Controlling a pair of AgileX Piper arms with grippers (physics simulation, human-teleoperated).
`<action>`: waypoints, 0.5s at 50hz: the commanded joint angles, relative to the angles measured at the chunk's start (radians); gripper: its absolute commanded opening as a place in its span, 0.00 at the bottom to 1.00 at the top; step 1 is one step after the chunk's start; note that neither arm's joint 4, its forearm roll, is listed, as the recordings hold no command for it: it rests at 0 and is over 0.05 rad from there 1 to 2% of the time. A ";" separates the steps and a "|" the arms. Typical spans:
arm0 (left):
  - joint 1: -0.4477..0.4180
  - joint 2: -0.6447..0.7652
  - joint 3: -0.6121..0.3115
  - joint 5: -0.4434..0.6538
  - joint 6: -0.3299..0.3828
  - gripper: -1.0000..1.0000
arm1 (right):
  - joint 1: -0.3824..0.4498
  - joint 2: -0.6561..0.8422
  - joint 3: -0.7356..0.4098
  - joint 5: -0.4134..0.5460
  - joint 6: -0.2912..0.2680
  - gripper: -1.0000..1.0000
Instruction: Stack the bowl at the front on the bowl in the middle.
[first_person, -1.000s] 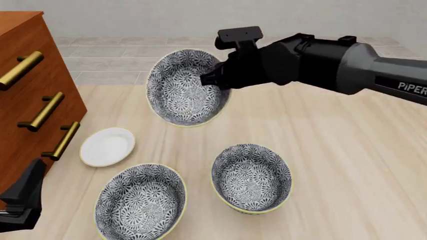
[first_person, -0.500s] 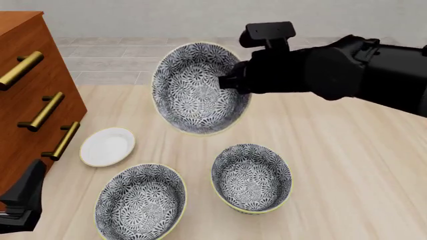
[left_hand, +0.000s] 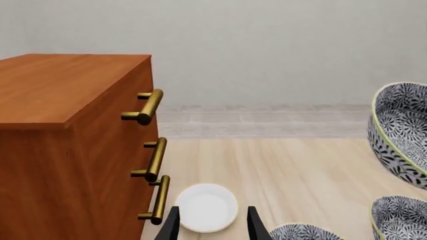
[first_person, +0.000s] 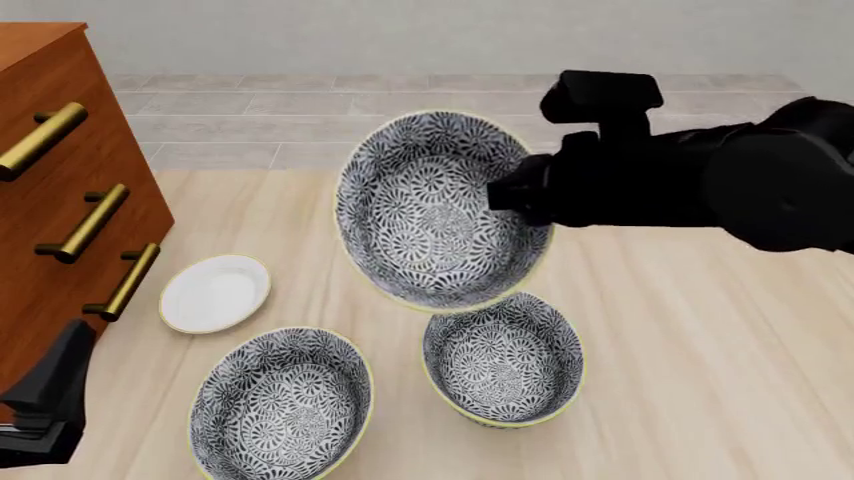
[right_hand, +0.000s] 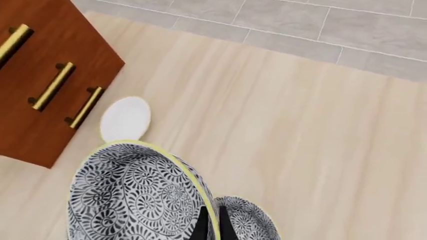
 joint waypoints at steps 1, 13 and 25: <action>-0.004 0.005 0.000 0.000 0.005 1.00 | -0.048 -0.055 0.030 0.078 0.018 0.00; -0.014 0.001 0.000 0.005 0.009 1.00 | -0.112 -0.059 0.065 0.106 -0.020 0.00; -0.015 -0.003 0.000 0.007 0.006 1.00 | -0.115 -0.050 0.143 0.058 -0.006 0.00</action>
